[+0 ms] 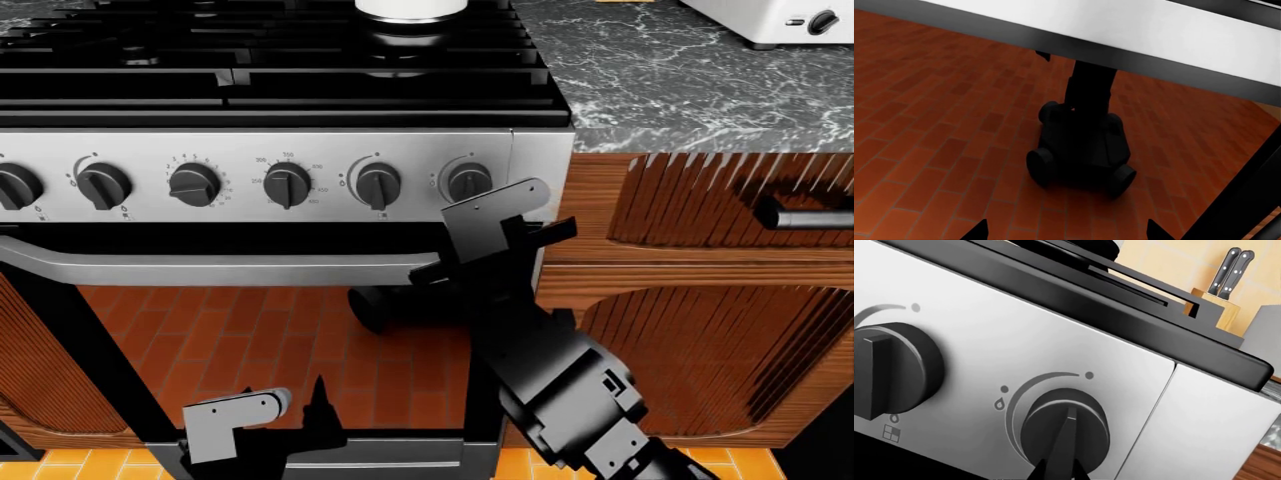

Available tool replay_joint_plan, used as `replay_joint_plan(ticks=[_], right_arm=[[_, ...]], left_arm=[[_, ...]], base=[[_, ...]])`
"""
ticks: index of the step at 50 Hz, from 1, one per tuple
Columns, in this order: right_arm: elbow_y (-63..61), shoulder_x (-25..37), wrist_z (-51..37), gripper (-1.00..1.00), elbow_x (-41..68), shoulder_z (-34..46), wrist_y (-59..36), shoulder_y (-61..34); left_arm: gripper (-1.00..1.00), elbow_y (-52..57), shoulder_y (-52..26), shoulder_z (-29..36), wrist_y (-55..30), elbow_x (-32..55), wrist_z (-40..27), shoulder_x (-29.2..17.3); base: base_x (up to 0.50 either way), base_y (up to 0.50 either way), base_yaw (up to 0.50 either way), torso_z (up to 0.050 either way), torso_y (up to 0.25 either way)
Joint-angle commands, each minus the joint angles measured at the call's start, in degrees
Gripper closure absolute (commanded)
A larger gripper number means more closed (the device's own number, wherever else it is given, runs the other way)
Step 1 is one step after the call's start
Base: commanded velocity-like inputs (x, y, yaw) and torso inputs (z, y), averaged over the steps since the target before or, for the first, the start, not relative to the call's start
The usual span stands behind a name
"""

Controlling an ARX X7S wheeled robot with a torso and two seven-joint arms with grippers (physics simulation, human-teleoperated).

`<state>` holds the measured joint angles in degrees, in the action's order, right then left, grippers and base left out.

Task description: Turn on the front right burner of the stove.

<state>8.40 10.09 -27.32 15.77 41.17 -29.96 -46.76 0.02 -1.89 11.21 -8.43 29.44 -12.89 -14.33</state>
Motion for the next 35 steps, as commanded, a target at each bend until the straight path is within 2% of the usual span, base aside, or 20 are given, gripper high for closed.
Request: replay_joint_plan(ticks=[1,35], right_arm=[[-0.82,0.64,0.02,1.00,-0.63,1.59,-1.72,-0.60],[-1.83,2.06,0.83,1.00,-3.22,6.89,-7.03,-3.00]], left_arm=[[-1.00,0.04,0.03,0.18,0.11,0.18,-0.19,-0.16],[-1.00,-0.24,-0.10,0.70,0.49,0.77,-0.60,-0.47]], base=[[0.00,0.00,0.00,0.000,0.000],[0.00,0.00,0.00,0.000,0.000]])
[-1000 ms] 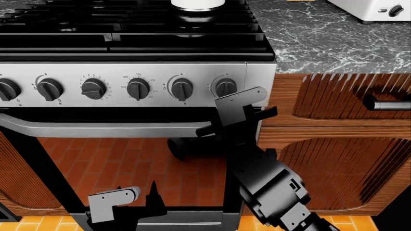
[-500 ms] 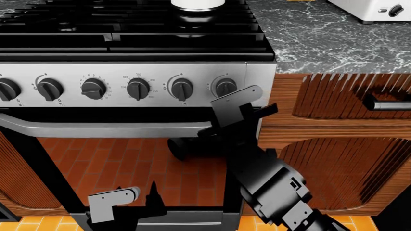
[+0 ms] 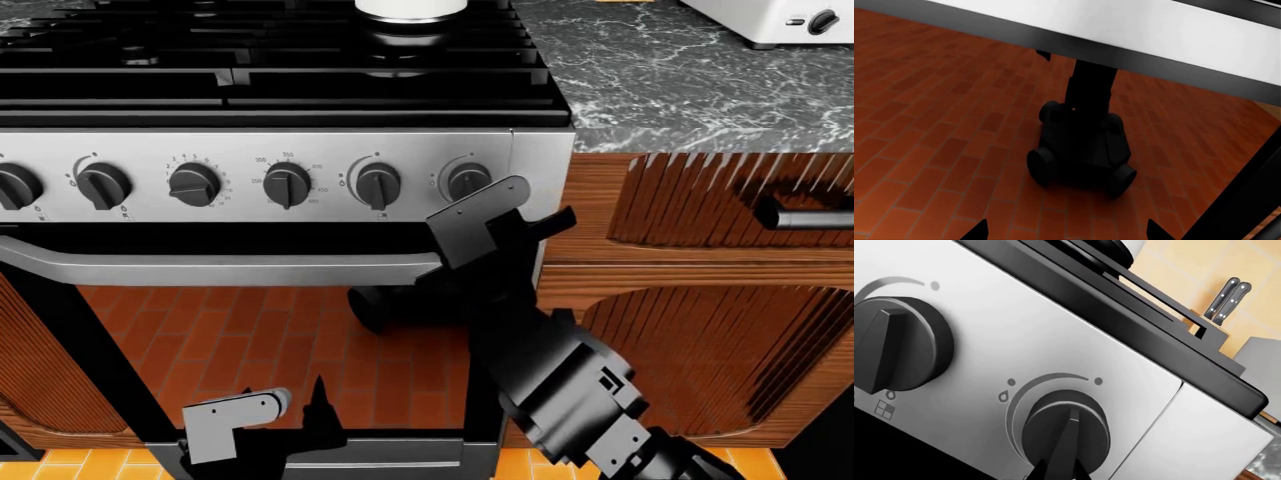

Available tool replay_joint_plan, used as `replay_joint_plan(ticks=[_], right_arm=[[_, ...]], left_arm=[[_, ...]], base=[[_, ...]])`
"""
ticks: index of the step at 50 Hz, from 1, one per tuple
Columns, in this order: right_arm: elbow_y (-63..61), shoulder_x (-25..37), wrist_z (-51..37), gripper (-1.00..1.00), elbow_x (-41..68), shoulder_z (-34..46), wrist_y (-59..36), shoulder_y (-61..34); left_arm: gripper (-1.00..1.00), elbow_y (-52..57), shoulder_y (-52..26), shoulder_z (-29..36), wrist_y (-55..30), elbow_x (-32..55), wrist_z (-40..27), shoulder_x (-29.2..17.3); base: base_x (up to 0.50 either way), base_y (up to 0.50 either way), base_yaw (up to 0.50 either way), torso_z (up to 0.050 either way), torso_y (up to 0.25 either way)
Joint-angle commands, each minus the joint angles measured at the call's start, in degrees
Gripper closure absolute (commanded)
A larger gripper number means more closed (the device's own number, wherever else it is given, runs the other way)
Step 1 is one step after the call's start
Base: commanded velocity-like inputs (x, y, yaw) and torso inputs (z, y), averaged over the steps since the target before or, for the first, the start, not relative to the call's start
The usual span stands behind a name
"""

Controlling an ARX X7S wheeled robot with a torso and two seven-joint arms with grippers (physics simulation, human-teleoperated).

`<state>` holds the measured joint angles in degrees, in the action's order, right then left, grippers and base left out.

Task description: Turn on the front right burner of the stove.

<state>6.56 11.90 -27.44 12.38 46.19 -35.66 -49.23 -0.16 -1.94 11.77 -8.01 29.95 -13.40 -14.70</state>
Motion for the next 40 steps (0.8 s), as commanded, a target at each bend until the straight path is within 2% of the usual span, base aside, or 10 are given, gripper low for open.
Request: replay_joint_plan(ticks=[1,40], right_arm=[[0.04,0.26,1.04,1.00,0.16,1.99,-1.44,-0.58],[-0.52,1.30,2.63,1.00,-1.40,6.49,-4.97,-2.22]], left_arm=[[-1.00,-0.07,-0.07,0.16,0.08,0.27,-0.11,-0.11],[-1.00,-0.14,-0.23,0.73,0.40,0.89,-0.58,-0.59]], base=[[0.00,0.00,0.00,0.000,0.000],[0.00,0.00,0.00,0.000,0.000]])
